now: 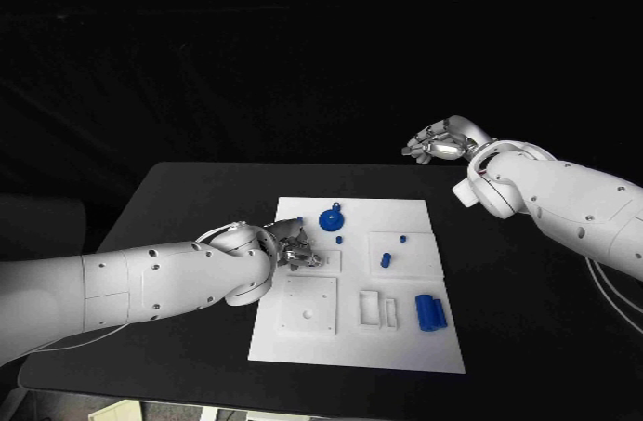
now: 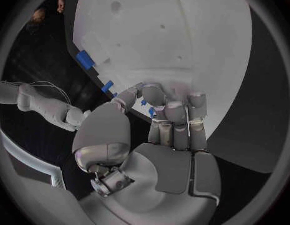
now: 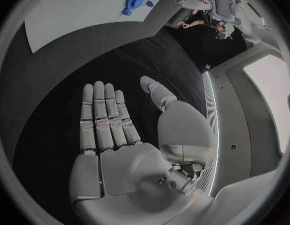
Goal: Assemble the parts on the task board
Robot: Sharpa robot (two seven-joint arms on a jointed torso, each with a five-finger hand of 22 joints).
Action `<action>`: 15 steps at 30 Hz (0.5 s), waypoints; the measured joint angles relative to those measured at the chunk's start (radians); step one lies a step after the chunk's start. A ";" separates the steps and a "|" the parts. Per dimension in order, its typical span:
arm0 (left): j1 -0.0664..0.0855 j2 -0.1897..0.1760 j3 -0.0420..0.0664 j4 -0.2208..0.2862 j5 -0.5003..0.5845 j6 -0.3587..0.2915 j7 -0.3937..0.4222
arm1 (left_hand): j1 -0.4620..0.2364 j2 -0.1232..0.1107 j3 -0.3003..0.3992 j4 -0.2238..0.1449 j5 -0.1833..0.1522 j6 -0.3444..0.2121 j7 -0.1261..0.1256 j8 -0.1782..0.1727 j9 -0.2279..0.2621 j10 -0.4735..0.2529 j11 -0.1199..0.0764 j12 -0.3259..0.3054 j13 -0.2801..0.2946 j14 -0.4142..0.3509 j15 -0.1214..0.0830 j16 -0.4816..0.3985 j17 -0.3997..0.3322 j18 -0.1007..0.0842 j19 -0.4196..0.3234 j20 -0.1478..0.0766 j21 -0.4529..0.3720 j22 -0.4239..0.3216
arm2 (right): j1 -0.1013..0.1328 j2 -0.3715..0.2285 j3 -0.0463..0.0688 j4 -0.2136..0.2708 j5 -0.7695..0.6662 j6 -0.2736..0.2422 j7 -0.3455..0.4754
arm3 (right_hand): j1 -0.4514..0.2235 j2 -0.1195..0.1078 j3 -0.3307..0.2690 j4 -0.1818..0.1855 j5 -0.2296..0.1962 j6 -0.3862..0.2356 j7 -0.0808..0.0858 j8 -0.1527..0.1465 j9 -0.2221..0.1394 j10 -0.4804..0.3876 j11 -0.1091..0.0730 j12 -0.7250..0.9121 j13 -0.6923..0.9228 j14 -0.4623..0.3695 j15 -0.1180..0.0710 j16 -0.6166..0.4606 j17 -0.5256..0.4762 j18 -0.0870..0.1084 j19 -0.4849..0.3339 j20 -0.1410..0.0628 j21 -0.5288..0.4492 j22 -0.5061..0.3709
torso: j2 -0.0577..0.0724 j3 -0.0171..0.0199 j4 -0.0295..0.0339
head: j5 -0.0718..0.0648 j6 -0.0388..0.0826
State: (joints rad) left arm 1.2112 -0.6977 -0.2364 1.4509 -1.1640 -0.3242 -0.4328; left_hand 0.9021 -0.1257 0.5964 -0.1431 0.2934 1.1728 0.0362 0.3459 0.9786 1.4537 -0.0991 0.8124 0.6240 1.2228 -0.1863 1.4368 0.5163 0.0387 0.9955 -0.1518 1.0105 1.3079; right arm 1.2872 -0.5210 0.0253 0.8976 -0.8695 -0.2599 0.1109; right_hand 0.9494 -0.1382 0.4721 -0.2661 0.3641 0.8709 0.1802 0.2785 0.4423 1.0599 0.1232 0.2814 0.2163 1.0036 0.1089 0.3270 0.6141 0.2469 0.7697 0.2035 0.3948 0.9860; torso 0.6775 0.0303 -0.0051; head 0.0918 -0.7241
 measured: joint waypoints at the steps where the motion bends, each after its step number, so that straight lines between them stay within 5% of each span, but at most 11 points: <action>1: 0.000 0.000 0.000 0.000 0.001 0.000 0.000 | 0.000 0.000 0.002 -0.002 0.000 0.000 0.000 0.000 0.000 0.000 0.000 0.000 -0.001 0.000 0.000 0.000 0.000 0.000 0.000 0.000 0.000 0.000 | 0.000 0.000 0.000 0.000 0.000 0.000 0.000 | 0.000 0.000 0.000 0.000 0.000 0.000 0.000 0.000 0.000 0.000 0.000 0.000 0.000 0.000 0.000 0.000 0.000 0.000 0.000 0.000 0.000 0.000 | 0.000 0.0000 0.0000 | 0.000 0.000; 11: 0.000 -0.003 0.000 0.002 0.018 0.000 0.003 | -0.002 -0.002 -0.001 0.006 -0.006 0.000 0.000 0.000 -0.003 -0.005 0.005 0.000 -0.013 0.001 -0.002 0.000 -0.013 0.000 -0.002 -0.002 0.000 0.000 | 0.000 -0.001 -0.001 -0.001 0.000 0.002 0.000 | 0.000 0.000 0.000 0.000 0.000 0.000 0.000 0.000 0.000 0.000 0.000 0.000 -0.001 0.000 0.000 0.000 0.000 0.000 0.000 0.000 0.000 0.000 | 0.000 -0.0001 0.0000 | -0.002 0.000; 15: -0.001 -0.007 0.000 0.007 0.027 0.000 0.005 | -0.006 -0.026 0.007 0.021 -0.006 0.003 -0.003 -0.005 -0.005 -0.006 0.006 -0.011 -0.024 -0.002 -0.005 -0.005 -0.023 0.000 -0.006 0.001 0.000 0.000 | 0.000 -0.001 -0.001 -0.001 0.000 0.003 0.000 | 0.000 0.000 0.000 0.000 0.000 0.000 0.000 0.000 -0.001 0.000 0.000 0.000 -0.002 0.000 0.000 0.000 0.000 0.000 0.000 0.000 -0.004 0.000 | 0.000 0.0000 0.0002 | -0.002 0.000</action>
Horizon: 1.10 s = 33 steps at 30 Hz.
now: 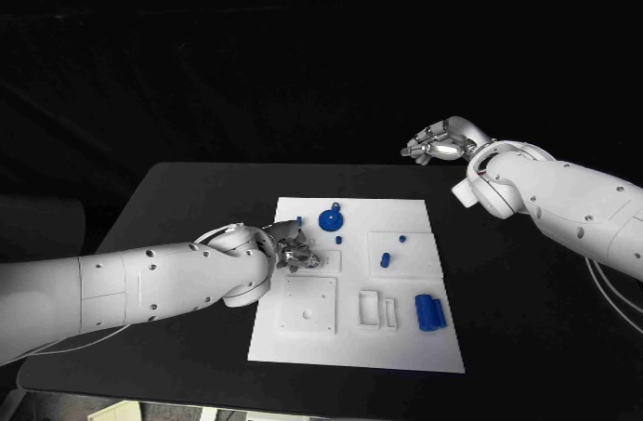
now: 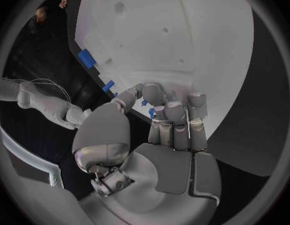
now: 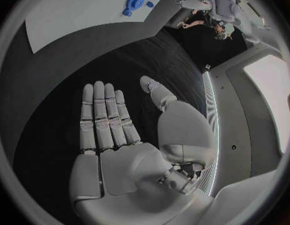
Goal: Assemble the parts on the task board
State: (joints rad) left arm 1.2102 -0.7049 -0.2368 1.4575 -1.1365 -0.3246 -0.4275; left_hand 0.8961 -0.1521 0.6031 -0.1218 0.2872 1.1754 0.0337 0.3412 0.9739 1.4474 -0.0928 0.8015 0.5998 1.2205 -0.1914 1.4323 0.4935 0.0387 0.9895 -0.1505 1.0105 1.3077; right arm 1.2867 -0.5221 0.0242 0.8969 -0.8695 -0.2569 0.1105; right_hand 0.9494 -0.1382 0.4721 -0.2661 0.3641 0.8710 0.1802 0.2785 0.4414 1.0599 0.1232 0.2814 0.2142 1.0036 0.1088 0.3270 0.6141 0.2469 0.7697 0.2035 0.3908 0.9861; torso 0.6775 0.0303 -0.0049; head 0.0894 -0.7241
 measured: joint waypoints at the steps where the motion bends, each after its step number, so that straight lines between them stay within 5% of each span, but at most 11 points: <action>1: 0.000 -0.001 0.000 0.001 0.002 0.000 0.001 | -0.002 -0.004 0.002 0.002 0.000 0.000 0.000 -0.004 -0.001 -0.001 0.001 0.000 -0.003 0.000 0.000 -0.003 -0.002 0.000 0.000 0.000 0.000 0.000 | 0.000 0.000 0.000 0.000 0.000 0.000 0.000 | 0.000 0.000 0.000 0.000 0.000 0.000 0.000 0.000 0.000 0.000 0.000 0.000 0.000 0.000 0.000 0.000 0.000 0.000 0.000 0.000 0.000 0.000 | 0.000 0.0000 0.0001 | 0.000 0.000; 8: -0.001 -0.004 -0.001 0.004 0.012 -0.001 0.006 | 0.000 -0.011 0.003 0.008 -0.005 0.004 -0.004 -0.012 -0.006 -0.001 0.001 -0.011 -0.013 0.002 -0.005 -0.007 -0.011 0.000 -0.002 -0.002 -0.001 0.000 | 0.000 0.000 -0.001 0.000 0.000 0.001 0.000 | 0.000 0.000 0.000 0.000 0.000 0.000 0.000 0.000 -0.001 0.000 0.000 0.000 -0.001 0.000 0.000 0.000 -0.001 0.000 -0.004 0.004 0.000 0.000 | 0.000 0.0001 0.0004 | 0.000 0.000; 18: -0.001 -0.020 0.000 0.019 0.033 -0.003 0.019 | 0.032 0.020 0.005 -0.011 -0.016 0.004 -0.004 -0.052 -0.029 -0.001 0.001 -0.011 -0.021 0.001 -0.006 -0.007 -0.020 0.000 -0.007 0.000 -0.004 0.000 | -0.002 -0.005 -0.002 0.002 0.000 0.002 0.000 | 0.000 0.000 0.000 0.000 0.000 0.000 0.000 0.000 -0.002 0.000 0.000 0.000 -0.003 -0.004 0.003 -0.004 -0.001 0.000 -0.004 0.004 -0.004 0.000 | 0.000 -0.0002 0.0002 | 0.000 0.002; 19: -0.001 -0.022 0.000 0.020 0.034 -0.003 0.020 | 0.036 0.025 0.002 -0.015 -0.026 0.004 -0.004 -0.054 -0.033 -0.001 0.001 -0.011 -0.022 0.002 -0.005 -0.007 -0.020 0.000 -0.007 0.000 -0.004 0.000 | -0.002 -0.006 -0.003 0.003 0.000 0.002 0.000 | 0.000 0.000 0.000 0.000 0.000 0.000 0.000 0.000 -0.002 0.000 0.000 0.000 -0.003 -0.004 0.003 -0.004 -0.001 0.000 -0.004 0.004 -0.004 0.000 | 0.000 -0.0002 0.0003 | 0.000 0.002; 21: -0.001 -0.027 0.002 0.024 0.039 -0.003 0.023 | 0.048 0.036 0.001 -0.016 -0.098 0.004 -0.004 -0.069 -0.046 -0.002 0.001 -0.011 -0.025 0.002 -0.005 -0.007 -0.023 0.000 -0.012 0.006 -0.004 0.000 | -0.002 -0.009 -0.003 0.007 0.000 0.002 0.000 | 0.000 0.000 -0.002 -0.002 0.000 0.000 0.000 0.000 -0.002 0.000 0.000 0.000 -0.003 -0.004 0.003 -0.004 -0.001 0.000 -0.004 0.004 -0.004 0.000 | 0.000 -0.0002 0.0003 | 0.000 0.003; 27: 0.002 -0.045 0.008 0.042 0.060 -0.005 0.042 | 0.055 0.044 0.001 -0.016 -0.165 0.004 -0.004 -0.081 -0.054 -0.002 0.002 -0.011 -0.028 0.002 -0.005 -0.007 -0.027 0.000 -0.012 0.006 -0.008 0.000 | -0.005 -0.028 -0.004 0.038 0.000 0.002 0.001 | 0.005 0.005 -0.003 -0.003 0.000 0.000 0.000 0.000 -0.003 0.000 0.001 -0.004 -0.007 -0.004 0.003 -0.004 -0.002 0.000 -0.007 0.000 -0.004 0.000 | 0.000 -0.0002 0.0004 | 0.000 0.006; 33: 0.007 -0.058 0.051 0.039 0.133 -0.001 0.101 | 0.064 0.053 -0.003 -0.020 -0.230 0.004 -0.004 -0.097 -0.063 -0.002 0.002 -0.011 -0.033 0.002 -0.005 -0.007 -0.033 0.000 -0.021 0.007 -0.010 0.000 | -0.009 -0.052 -0.005 0.087 -0.011 -0.001 0.007 | 0.037 0.007 0.003 -0.015 -0.004 0.000 0.000 0.005 -0.006 0.004 0.004 -0.004 -0.013 -0.004 0.003 -0.004 -0.002 0.000 -0.011 0.003 -0.005 0.003 | 0.000 -0.0003 0.0000 | 0.000 0.014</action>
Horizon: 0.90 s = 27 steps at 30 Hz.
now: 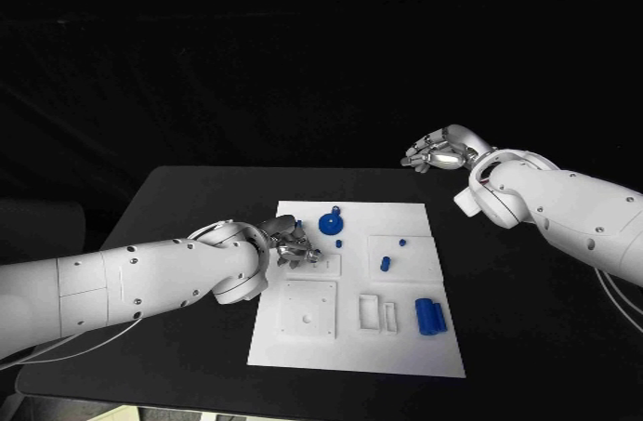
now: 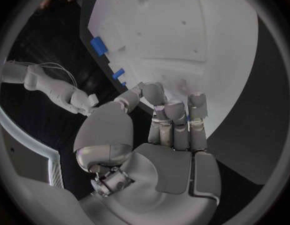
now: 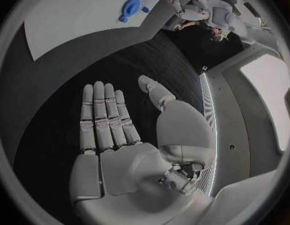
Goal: Assemble the parts on the task board
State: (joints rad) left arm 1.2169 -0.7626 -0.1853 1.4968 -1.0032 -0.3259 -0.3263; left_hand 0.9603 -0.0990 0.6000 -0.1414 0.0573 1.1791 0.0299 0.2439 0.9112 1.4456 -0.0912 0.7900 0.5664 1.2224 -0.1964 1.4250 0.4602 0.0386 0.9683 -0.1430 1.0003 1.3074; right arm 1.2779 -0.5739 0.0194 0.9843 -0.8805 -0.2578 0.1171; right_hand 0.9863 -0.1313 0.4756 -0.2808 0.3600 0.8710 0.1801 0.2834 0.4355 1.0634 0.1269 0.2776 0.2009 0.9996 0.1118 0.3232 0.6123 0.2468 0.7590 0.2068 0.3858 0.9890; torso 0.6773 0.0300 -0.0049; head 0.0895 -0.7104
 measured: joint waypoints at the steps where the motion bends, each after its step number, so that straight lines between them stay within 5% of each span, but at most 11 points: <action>1: 0.000 -0.002 0.006 -0.004 0.018 0.002 0.016 | 0.004 0.004 0.000 0.000 -0.001 0.000 0.000 -0.004 -0.001 0.000 0.000 0.000 0.000 0.000 0.000 0.000 -0.001 0.000 0.000 0.000 -0.002 0.000 | -0.001 -0.005 0.000 0.011 -0.004 -0.001 0.001 | 0.004 -0.001 0.002 -0.002 -0.003 0.000 0.000 0.000 -0.001 0.000 0.000 0.000 -0.001 -0.001 -0.001 0.000 0.000 0.000 0.000 0.000 -0.003 0.000 | 0.000 0.0000 -0.0001 | 0.000 0.002; 3: 0.000 -0.009 0.016 -0.015 0.073 0.009 0.058 | 0.004 0.004 -0.004 -0.004 -0.001 0.000 0.000 -0.005 -0.003 0.000 0.000 -0.006 -0.003 0.000 0.001 0.000 -0.003 0.000 -0.009 0.002 -0.005 0.000 | -0.002 -0.017 -0.001 0.037 -0.016 -0.001 0.004 | 0.014 0.001 0.002 -0.002 -0.004 0.000 0.000 0.000 -0.001 0.000 0.000 -0.004 -0.003 -0.001 -0.001 0.000 0.000 0.000 0.000 0.000 -0.003 0.000 | 0.000 0.0000 -0.0001 | 0.000 0.006; 9: 0.007 -0.016 0.019 -0.048 0.229 0.046 0.174 | 0.005 0.021 -0.019 -0.019 -0.008 0.000 0.000 -0.020 -0.006 -0.001 0.001 -0.012 -0.007 -0.012 0.011 -0.006 -0.007 0.000 -0.014 0.007 -0.013 0.000 | -0.006 -0.044 -0.007 0.103 -0.061 -0.003 0.011 | 0.037 -0.004 -0.001 -0.005 -0.015 0.000 0.000 0.004 -0.003 0.008 -0.001 -0.004 -0.005 -0.001 -0.001 0.000 0.000 0.000 0.000 0.000 -0.003 0.004 | 0.000 0.0004 -0.0003 | -0.002 0.020; 13: 0.008 -0.013 0.019 -0.076 0.338 0.090 0.250 | 0.008 0.028 -0.024 -0.024 -0.008 0.000 0.000 -0.026 -0.007 -0.004 0.004 -0.017 -0.008 -0.014 0.012 -0.007 -0.009 0.000 -0.021 0.006 -0.013 0.000 | -0.007 -0.064 -0.029 0.161 -0.112 -0.004 0.015 | 0.063 -0.008 -0.005 -0.009 -0.035 0.003 -0.003 0.004 -0.006 0.024 -0.010 -0.001 -0.005 0.011 -0.001 0.000 0.007 0.000 0.006 0.002 -0.003 0.008 | 0.000 0.0005 -0.0003 | -0.004 0.041; 18: 0.008 -0.012 0.019 -0.100 0.456 0.152 0.326 | 0.010 0.035 -0.029 -0.029 -0.010 0.000 0.000 -0.028 -0.006 -0.005 0.005 -0.017 -0.008 -0.019 0.015 -0.007 -0.010 0.000 -0.022 0.007 -0.018 0.000 | -0.010 -0.086 -0.040 0.232 -0.182 -0.009 0.023 | 0.093 -0.016 -0.013 -0.009 -0.058 0.007 -0.006 0.008 -0.010 0.062 -0.025 0.027 0.009 0.043 -0.016 0.027 0.029 0.000 0.040 -0.008 0.013 0.018 | 0.000 0.0006 -0.0002 | -0.007 0.064; 22: 0.008 -0.013 0.019 -0.117 0.558 0.217 0.389 | 0.011 0.044 -0.033 -0.033 -0.012 -0.011 0.000 -0.039 -0.005 -0.010 0.010 -0.017 -0.008 -0.026 0.018 -0.007 -0.010 0.000 -0.029 0.007 -0.021 0.000 | -0.018 -0.102 -0.051 0.298 -0.248 -0.020 0.033 | 0.114 -0.023 -0.032 -0.010 -0.067 0.002 -0.012 0.009 -0.014 0.113 -0.051 0.072 0.044 0.093 -0.044 0.072 0.072 0.000 0.094 -0.025 0.048 0.036 | 0.000 0.0008 0.0004 | -0.009 0.077; 27: 0.008 -0.011 0.019 -0.129 0.651 0.289 0.449 | 0.015 0.048 -0.036 -0.036 -0.016 -0.019 0.005 -0.044 -0.005 -0.015 0.015 -0.023 -0.010 -0.033 0.021 -0.012 -0.011 0.000 -0.032 0.011 -0.025 0.000 | -0.024 -0.105 -0.058 0.365 -0.292 -0.032 0.047 | 0.133 -0.027 -0.071 -0.011 -0.073 0.006 -0.031 0.009 -0.020 0.160 -0.085 0.217 0.181 0.152 -0.097 0.194 0.237 0.000 0.189 -0.073 0.138 0.091 | 0.000 0.0009 0.0001 | -0.009 0.090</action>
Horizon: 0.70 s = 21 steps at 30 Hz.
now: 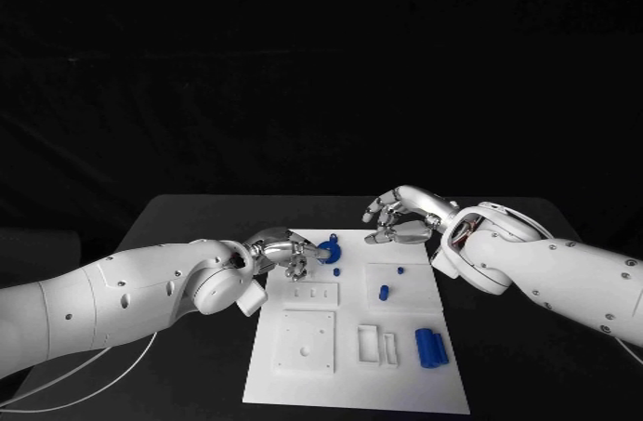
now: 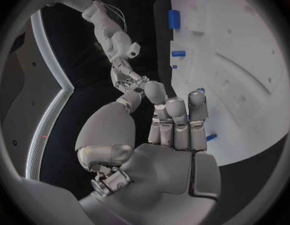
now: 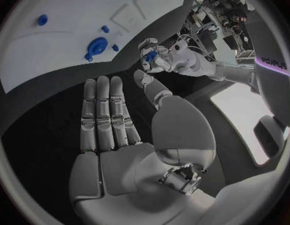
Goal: Assemble the parts on the task board
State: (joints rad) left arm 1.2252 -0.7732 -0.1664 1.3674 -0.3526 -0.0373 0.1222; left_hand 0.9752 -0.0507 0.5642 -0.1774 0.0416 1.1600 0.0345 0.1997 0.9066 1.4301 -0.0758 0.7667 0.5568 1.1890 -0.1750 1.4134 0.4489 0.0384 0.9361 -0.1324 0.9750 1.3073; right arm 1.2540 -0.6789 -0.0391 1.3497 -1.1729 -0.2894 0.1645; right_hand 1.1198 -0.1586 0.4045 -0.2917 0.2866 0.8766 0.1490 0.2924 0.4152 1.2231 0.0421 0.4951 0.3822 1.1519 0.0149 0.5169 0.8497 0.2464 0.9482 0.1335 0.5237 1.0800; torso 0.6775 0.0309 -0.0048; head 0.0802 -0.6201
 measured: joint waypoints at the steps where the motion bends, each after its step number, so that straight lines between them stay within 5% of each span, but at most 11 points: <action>1: 0.000 0.001 0.000 0.000 0.013 0.011 0.008 | 0.003 0.003 -0.002 -0.002 0.000 -0.001 0.001 -0.003 0.000 0.000 0.000 0.000 0.000 0.000 0.000 0.000 0.000 0.000 0.000 0.000 0.000 0.000 | -0.001 0.000 -0.001 0.011 -0.005 -0.002 0.003 | 0.001 -0.001 -0.006 0.000 0.000 -0.002 -0.004 0.000 -0.001 0.002 -0.004 0.034 0.032 0.008 -0.008 0.024 0.036 0.000 0.016 -0.009 0.018 0.012 | 0.000 0.0001 0.0000 | 0.000 0.001; 4: 0.000 0.002 0.000 0.000 0.045 0.042 0.031 | 0.004 0.004 -0.003 -0.003 0.004 -0.002 0.001 -0.003 0.000 -0.003 0.002 0.000 0.000 -0.003 0.000 0.000 0.000 0.000 -0.007 0.000 0.000 0.000 | -0.004 0.000 -0.007 0.045 -0.022 -0.007 0.011 | 0.003 0.002 -0.015 0.003 0.000 -0.005 -0.020 0.000 -0.003 -0.025 -0.019 0.166 0.161 0.023 -0.036 0.103 0.176 0.000 0.056 -0.039 0.085 0.059 | 0.000 0.0001 0.0000 | -0.001 0.004; 11: 0.000 0.004 0.000 0.001 0.084 0.082 0.057 | 0.005 0.005 -0.006 -0.006 0.004 -0.010 0.003 -0.008 0.000 -0.007 0.004 0.000 0.000 -0.007 0.000 0.000 0.000 0.000 -0.009 0.002 -0.004 0.001 | -0.007 0.004 -0.017 0.087 -0.060 -0.019 0.023 | 0.004 0.002 -0.015 0.003 0.000 -0.008 -0.023 0.000 -0.004 -0.069 -0.032 0.349 0.357 0.048 -0.073 0.164 0.394 -0.005 0.092 -0.076 0.183 0.135 | 0.000 0.0002 0.0002 | -0.001 0.006; 21: 0.000 0.006 0.000 0.007 0.103 0.114 0.063 | 0.009 0.009 -0.010 -0.010 0.004 -0.023 0.004 -0.009 0.000 -0.019 0.009 0.000 0.000 -0.016 0.005 0.000 0.000 0.000 -0.009 0.002 -0.004 0.001 | -0.008 0.014 -0.023 0.110 -0.082 -0.034 0.033 | 0.003 0.002 -0.018 0.001 0.000 -0.010 -0.025 0.000 -0.011 -0.083 -0.035 0.447 0.461 0.054 -0.079 0.236 0.459 0.008 0.103 -0.091 0.270 0.213 | 0.000 -0.0005 0.0009 | 0.001 0.008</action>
State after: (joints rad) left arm 1.2252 -0.7669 -0.1664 1.3749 -0.2495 0.0764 0.1853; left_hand 0.9845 -0.0415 0.5545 -0.1871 0.0456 1.1373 0.0388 0.1907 0.9061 1.4107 -0.0665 0.7667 0.5569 1.1734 -0.1699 1.4134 0.4490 0.0384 0.9273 -0.1305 0.9715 1.3079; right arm 1.2460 -0.6644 -0.0619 1.4595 -1.2552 -0.3234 0.1975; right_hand 1.1233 -0.1567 0.3865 -0.2910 0.2866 0.8664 0.1236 0.2924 0.4037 1.1400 0.0072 0.9416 0.8434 1.2062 -0.0644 0.7529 1.3083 0.2541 1.0517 0.0422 0.7934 1.2930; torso 0.6776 0.0304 -0.0039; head 0.0814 -0.6125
